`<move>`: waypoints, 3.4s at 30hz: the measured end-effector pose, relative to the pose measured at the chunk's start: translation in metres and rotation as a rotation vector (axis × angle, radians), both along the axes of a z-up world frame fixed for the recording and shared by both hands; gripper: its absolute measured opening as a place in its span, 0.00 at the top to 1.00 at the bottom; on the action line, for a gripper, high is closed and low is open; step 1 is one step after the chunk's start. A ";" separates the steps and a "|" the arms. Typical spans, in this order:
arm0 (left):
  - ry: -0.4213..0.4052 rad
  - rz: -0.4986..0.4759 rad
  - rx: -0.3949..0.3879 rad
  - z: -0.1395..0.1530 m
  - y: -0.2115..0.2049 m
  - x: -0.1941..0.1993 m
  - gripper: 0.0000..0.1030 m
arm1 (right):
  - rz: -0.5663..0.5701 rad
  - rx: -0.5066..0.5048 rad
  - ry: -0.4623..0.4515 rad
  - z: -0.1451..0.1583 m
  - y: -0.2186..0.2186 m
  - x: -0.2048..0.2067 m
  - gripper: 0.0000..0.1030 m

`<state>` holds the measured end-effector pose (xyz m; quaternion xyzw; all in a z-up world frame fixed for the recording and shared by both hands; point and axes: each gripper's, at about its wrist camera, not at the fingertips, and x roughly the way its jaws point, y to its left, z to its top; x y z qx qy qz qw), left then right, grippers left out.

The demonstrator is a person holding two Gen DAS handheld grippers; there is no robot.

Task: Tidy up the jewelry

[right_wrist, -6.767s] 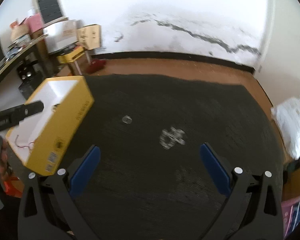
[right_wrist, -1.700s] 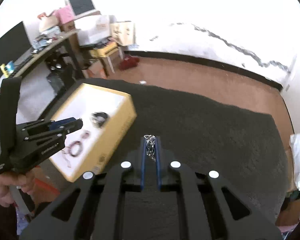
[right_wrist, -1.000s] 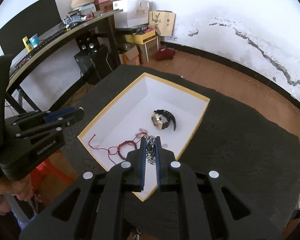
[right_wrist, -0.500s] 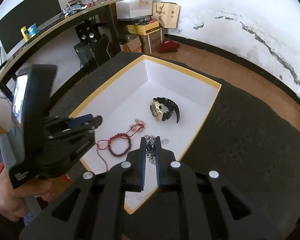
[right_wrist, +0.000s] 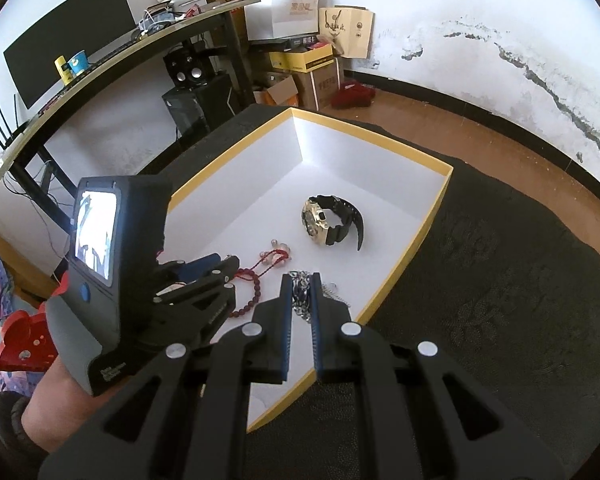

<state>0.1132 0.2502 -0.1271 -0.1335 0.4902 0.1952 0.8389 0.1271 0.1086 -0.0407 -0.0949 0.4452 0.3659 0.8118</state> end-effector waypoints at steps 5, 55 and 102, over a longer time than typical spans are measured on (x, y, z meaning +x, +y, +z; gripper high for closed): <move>-0.034 0.006 -0.012 0.002 0.000 -0.002 0.78 | -0.004 0.002 -0.004 0.002 0.000 0.000 0.91; -0.118 -0.008 0.044 0.022 0.027 -0.049 0.16 | -0.034 -0.135 0.035 -0.070 0.062 0.043 0.91; -0.207 -0.440 -0.015 0.051 -0.212 -0.024 0.06 | -0.674 -0.113 -0.122 -0.024 -0.292 -0.040 0.06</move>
